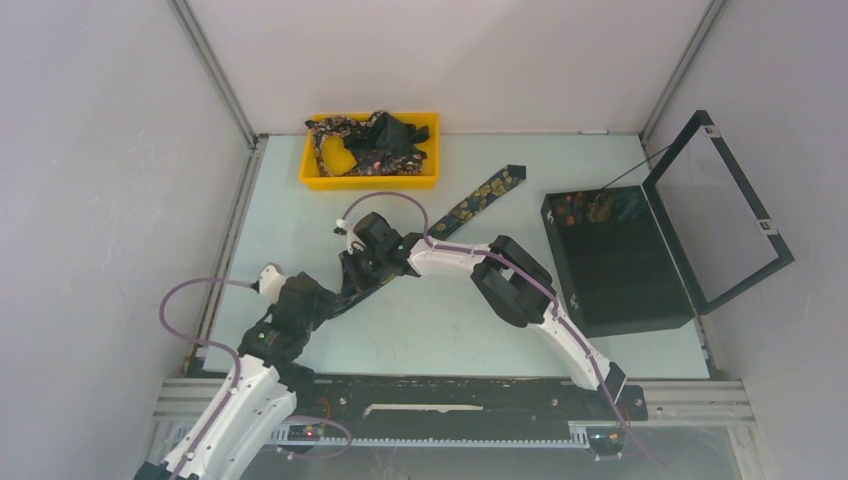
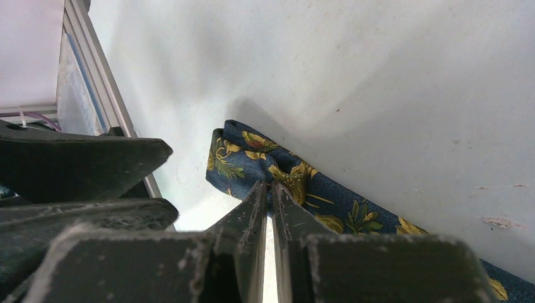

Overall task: Roll the ties
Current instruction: Roll the tie at the center of the board.

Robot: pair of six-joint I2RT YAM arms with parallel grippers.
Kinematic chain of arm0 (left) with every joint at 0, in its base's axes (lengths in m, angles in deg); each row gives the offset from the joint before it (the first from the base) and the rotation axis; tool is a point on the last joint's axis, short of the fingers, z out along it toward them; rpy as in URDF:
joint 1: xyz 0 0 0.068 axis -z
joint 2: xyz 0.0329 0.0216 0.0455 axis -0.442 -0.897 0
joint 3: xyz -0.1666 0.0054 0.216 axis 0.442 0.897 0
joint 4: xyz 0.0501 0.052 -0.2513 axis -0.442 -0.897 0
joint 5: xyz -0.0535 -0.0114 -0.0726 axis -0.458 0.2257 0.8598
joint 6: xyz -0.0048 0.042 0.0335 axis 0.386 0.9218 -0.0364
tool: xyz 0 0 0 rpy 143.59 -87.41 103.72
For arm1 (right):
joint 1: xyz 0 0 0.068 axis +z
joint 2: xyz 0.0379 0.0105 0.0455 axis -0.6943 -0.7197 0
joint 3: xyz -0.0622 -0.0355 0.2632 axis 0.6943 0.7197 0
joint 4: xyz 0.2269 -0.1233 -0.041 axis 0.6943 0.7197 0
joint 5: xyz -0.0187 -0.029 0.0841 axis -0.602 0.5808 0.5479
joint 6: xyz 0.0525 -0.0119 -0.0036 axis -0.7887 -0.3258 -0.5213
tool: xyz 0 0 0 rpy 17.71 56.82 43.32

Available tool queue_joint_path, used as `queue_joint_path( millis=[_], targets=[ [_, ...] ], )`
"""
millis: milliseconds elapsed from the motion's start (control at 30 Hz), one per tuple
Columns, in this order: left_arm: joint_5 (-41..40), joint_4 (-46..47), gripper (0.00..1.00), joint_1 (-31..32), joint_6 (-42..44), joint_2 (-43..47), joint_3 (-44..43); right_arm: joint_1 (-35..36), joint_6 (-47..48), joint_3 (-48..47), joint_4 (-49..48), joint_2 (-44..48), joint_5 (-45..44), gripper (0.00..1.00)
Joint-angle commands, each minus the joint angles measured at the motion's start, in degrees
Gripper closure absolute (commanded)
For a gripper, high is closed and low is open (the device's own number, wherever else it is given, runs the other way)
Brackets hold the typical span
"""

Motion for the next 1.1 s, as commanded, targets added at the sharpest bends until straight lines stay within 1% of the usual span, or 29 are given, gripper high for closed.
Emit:
queue_joint_path(
  millis=[0,200,367,533,900,967,1067],
  targets=[
    [-1.7,-5.24,0.34,-2.49,-0.72,0.76,-2.75,-0.39,0.78,1.85,2.19,1.8,-2.16,0.9],
    [7.14,1.17,0.4,-8.26,0.42,2.8,2.69,-0.35,0.76,2.08,1.82,2.19,-1.84,0.9],
    [11.67,5.52,0.47,-11.1,0.71,3.46,5.86,-0.5,0.81,2.16,1.92,2.55,-1.92,0.9],
    [11.12,5.84,0.51,-11.48,0.8,2.52,6.71,-0.49,1.0,2.23,1.88,2.59,-1.96,0.9],
    [11.96,10.62,0.6,-12.38,1.15,-2.02,8.76,-0.57,0.94,2.34,2.0,2.62,-2.05,0.9],
    [12.3,11.91,0.66,-12.43,1.27,-2.54,9.36,-0.65,0.94,2.25,2.08,2.68,-2.07,0.9],
    [12.71,14.06,0.83,-12.42,1.95,-3.15,9.9,-0.75,0.52,2.09,2.18,3.02,-1.05,0.9]
  ],
)
